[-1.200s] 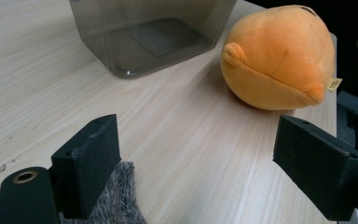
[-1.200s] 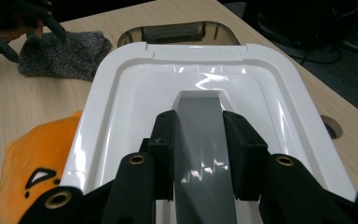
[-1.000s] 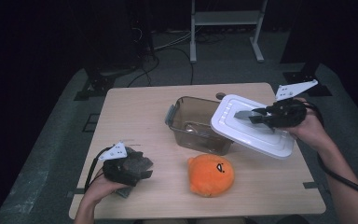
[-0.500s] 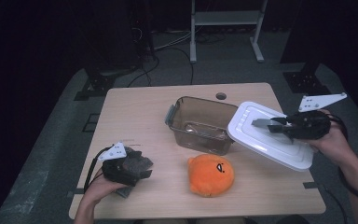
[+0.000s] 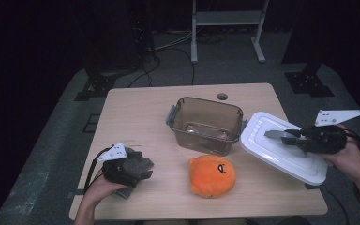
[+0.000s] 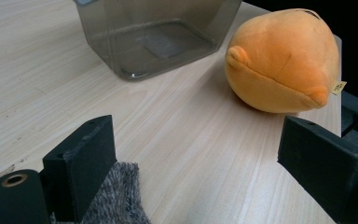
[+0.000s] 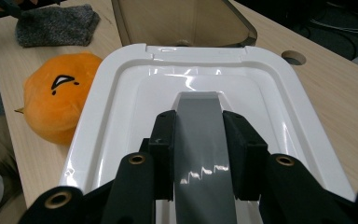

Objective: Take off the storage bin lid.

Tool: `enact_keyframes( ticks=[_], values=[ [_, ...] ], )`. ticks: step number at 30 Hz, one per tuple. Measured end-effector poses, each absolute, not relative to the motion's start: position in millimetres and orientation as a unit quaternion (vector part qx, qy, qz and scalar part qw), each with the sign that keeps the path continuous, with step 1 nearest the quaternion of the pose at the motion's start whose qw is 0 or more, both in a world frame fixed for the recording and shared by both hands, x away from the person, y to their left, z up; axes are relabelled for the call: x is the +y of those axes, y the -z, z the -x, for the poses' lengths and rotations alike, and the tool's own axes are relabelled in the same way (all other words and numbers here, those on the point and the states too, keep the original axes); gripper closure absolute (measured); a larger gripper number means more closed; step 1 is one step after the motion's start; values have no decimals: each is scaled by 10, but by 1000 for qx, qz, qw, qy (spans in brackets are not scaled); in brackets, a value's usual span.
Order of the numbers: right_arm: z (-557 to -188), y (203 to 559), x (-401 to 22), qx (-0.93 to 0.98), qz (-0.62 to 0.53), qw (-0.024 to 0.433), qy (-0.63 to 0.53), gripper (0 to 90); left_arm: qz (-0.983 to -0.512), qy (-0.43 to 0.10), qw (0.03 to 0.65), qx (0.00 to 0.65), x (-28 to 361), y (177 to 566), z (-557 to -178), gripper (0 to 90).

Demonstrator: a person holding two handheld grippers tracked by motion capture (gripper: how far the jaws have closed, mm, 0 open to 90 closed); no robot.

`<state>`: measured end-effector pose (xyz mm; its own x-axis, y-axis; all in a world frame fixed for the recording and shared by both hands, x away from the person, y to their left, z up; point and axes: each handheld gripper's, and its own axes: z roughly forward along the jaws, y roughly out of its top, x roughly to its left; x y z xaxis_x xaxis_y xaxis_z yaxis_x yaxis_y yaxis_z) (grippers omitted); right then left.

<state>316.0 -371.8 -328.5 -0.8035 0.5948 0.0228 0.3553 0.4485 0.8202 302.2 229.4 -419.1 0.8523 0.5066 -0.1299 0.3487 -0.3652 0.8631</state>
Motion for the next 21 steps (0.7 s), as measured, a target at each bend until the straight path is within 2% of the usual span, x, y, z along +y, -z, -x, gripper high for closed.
enact_keyframes(
  ticks=[21],
  values=[
    [-3012, 3778, -3881, 841, -300, 118, -435, 653, -819, -81, 505, 261, 2311, 4161, -3019, 101]
  ],
)
